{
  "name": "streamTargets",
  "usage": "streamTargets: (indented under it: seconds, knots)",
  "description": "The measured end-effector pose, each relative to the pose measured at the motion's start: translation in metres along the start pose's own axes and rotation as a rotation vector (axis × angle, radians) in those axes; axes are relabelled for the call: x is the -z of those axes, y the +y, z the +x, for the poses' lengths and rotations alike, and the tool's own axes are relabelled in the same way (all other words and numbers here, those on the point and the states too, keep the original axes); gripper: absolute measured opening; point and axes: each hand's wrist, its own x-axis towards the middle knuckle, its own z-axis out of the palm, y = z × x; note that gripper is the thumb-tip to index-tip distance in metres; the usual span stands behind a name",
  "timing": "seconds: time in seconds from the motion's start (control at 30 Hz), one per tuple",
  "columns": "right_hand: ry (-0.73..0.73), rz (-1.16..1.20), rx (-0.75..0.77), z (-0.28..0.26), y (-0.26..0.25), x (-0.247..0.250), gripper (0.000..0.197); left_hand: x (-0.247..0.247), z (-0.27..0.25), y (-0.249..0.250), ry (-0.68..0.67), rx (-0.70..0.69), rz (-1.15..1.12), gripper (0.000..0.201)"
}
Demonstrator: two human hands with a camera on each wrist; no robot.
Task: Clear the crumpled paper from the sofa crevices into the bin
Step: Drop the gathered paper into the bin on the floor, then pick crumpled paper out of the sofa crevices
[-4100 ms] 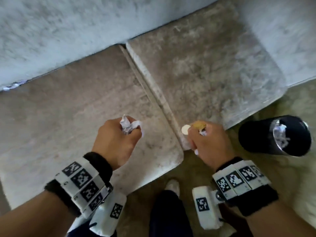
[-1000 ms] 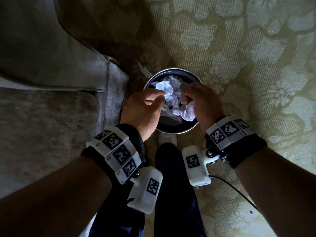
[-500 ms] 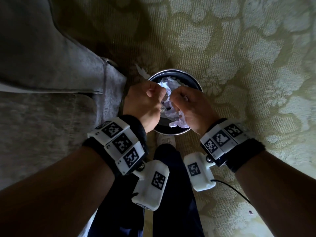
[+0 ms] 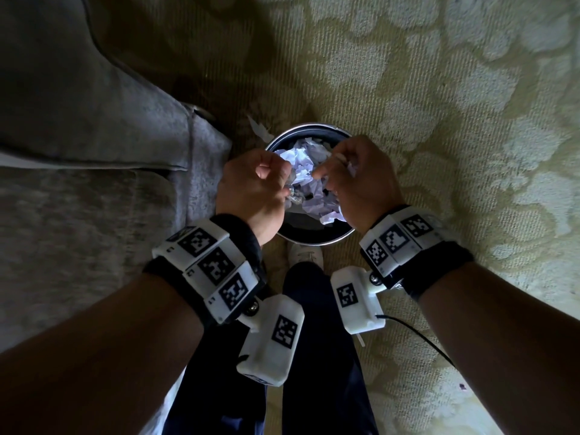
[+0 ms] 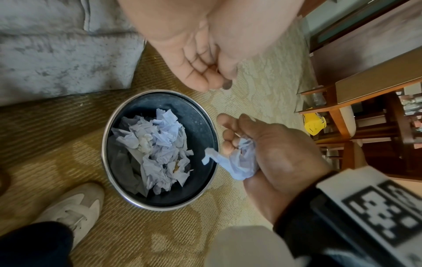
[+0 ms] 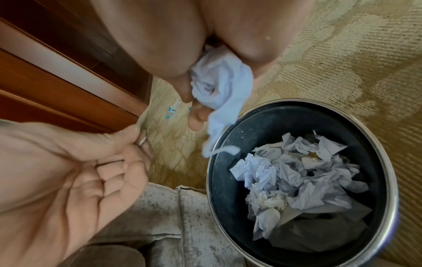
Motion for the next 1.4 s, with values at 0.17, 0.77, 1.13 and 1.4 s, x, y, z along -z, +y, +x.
streamTargets:
  seconds: [0.17,0.77,1.13,1.4]
  knots:
    - [0.066,-0.035,-0.003,0.002,-0.006,-0.004,0.012,0.005,-0.003,-0.002,-0.006,-0.009,-0.039,0.02]
    - [0.379,0.11,-0.258,-0.103,0.002,0.022,0.02,0.028,-0.065,-0.012,-0.27,-0.206,0.161,0.019]
    - [0.664,0.081,-0.58,-0.329,0.073,0.104,0.02,-0.049,-0.227,-0.021,-0.737,-0.38,0.484,0.017]
    - [0.817,0.254,-0.6,-0.43,0.149,0.1,0.019,-0.084,-0.332,-0.079,-0.835,-0.478,0.535,0.021]
